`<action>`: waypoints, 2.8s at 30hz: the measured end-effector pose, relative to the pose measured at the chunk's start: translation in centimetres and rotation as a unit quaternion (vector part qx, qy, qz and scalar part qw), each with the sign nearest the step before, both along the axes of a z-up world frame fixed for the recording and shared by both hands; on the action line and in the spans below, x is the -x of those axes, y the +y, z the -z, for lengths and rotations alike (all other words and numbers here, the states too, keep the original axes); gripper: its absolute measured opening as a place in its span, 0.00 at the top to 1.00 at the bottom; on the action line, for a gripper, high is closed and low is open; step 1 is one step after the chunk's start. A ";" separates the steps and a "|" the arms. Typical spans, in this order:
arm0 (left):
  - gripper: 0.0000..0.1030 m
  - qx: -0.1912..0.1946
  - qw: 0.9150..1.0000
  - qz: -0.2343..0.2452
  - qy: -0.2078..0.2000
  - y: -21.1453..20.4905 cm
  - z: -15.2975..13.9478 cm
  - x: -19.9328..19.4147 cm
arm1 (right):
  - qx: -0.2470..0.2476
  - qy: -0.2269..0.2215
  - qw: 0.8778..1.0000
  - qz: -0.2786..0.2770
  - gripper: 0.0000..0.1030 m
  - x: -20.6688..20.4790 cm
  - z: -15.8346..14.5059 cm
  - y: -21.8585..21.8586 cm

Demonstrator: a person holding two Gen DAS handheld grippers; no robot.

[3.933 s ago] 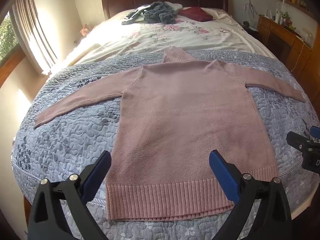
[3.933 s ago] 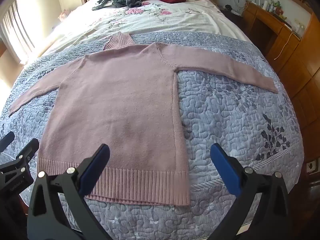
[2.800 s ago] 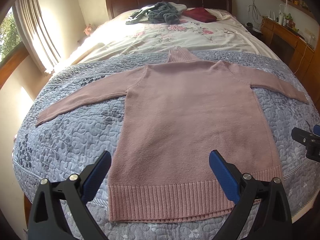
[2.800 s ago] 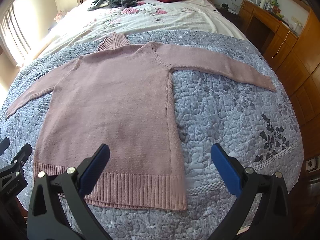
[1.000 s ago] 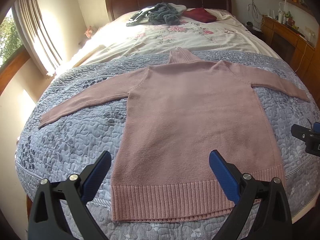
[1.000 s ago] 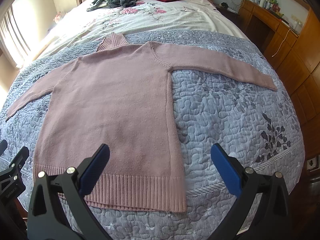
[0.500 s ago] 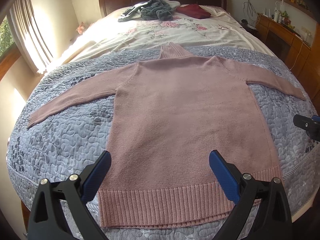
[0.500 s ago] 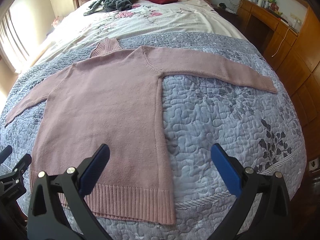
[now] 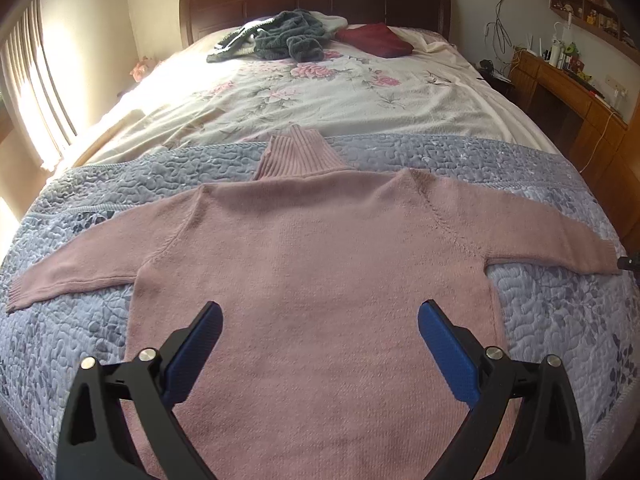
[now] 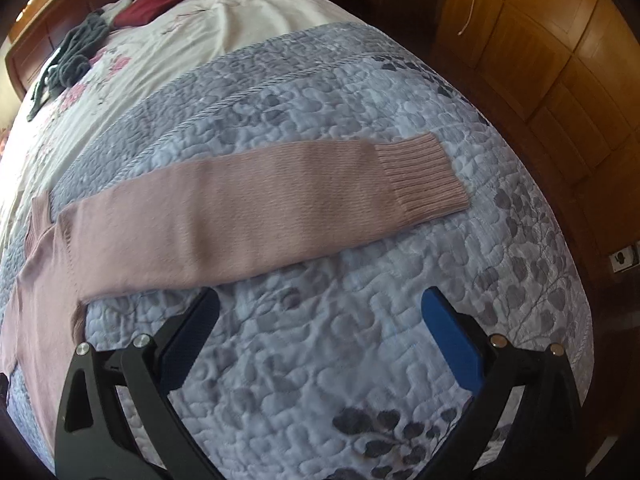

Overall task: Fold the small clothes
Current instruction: 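Move the right tool to the sweater sleeve cuff and grasp it, then fold the gripped sleeve across the sweater body with the right tool, release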

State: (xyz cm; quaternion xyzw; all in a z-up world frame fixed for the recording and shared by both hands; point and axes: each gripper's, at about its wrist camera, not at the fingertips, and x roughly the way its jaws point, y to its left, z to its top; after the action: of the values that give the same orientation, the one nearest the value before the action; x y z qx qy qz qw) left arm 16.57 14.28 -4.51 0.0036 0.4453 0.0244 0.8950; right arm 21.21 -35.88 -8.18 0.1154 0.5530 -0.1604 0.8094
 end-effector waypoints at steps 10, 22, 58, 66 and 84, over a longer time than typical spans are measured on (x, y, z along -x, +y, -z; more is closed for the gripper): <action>0.04 -0.007 1.000 0.003 -0.002 -3.7 2.2 -5.9 | -0.059 0.032 0.996 0.060 0.04 -4.5 5.6 -10.0; 0.04 -0.020 1.000 0.008 0.007 -4.0 3.4 -6.5 | -0.099 0.007 0.994 0.052 0.68 -4.4 6.3 -10.9; 0.04 0.047 0.997 -0.018 0.061 3.7 4.3 -6.6 | -0.146 0.005 0.933 -0.328 0.69 -8.8 4.4 30.6; 0.04 0.126 0.986 0.004 0.107 0.7 6.5 -8.0 | -0.179 -0.033 0.926 -0.331 0.69 -3.6 1.7 26.4; 0.81 0.264 0.941 0.011 0.213 -6.4 11.8 -13.6 | -0.137 -0.045 0.958 -0.250 0.65 1.8 2.8 16.7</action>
State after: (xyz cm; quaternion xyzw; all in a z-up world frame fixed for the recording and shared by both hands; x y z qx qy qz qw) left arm 30.14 7.87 -16.30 -0.2226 0.6160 -0.1046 0.7484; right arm 19.36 -19.17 -11.02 0.0908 0.5441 0.1296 0.8240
